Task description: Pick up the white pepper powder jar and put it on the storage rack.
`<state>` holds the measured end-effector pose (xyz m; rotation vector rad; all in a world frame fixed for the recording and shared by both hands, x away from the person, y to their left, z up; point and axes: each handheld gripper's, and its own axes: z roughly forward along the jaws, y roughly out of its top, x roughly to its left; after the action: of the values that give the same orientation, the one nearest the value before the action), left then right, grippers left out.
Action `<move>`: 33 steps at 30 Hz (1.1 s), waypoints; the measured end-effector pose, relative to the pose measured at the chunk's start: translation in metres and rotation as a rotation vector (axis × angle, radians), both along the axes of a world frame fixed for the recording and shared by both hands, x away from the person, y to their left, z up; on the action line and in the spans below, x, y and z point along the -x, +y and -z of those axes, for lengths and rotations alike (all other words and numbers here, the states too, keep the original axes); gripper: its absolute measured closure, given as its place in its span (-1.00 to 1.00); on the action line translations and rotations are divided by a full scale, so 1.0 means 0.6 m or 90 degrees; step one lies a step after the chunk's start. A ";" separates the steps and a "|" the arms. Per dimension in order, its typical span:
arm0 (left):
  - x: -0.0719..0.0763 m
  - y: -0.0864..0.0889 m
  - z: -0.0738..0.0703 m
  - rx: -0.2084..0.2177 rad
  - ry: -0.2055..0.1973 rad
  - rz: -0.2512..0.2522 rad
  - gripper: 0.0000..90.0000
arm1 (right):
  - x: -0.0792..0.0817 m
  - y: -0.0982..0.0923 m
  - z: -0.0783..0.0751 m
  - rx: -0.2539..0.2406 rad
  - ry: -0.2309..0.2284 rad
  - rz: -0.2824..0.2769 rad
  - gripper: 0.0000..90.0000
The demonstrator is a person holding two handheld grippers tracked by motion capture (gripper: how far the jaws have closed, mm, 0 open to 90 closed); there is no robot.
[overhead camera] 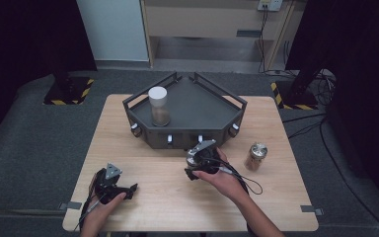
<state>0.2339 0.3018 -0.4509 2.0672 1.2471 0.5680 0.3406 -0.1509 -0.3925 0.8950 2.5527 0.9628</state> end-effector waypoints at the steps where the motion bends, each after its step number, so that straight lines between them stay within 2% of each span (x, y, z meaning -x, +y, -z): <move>1: 0.000 0.000 0.000 0.000 0.000 0.000 -1.00 | -0.001 0.003 0.000 0.001 0.001 -0.001 -0.66; 11: 0.000 0.000 0.000 0.000 0.000 0.000 -1.00 | -0.008 0.011 0.005 -0.002 0.011 0.006 -0.50; 15: 0.000 0.000 0.000 0.000 0.000 0.000 -1.00 | -0.008 0.013 0.005 0.003 0.009 0.002 -0.45; 21: 0.000 0.000 0.000 0.000 0.000 0.000 -1.00 | -0.008 0.012 0.009 -0.008 0.004 -0.001 -0.34; 33: 0.000 0.000 0.000 0.000 0.000 0.000 -1.00 | -0.010 0.009 0.011 -0.013 0.007 -0.001 -0.32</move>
<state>0.2339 0.3018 -0.4509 2.0670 1.2472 0.5680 0.3463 -0.1457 -0.3990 0.9063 2.5574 0.9880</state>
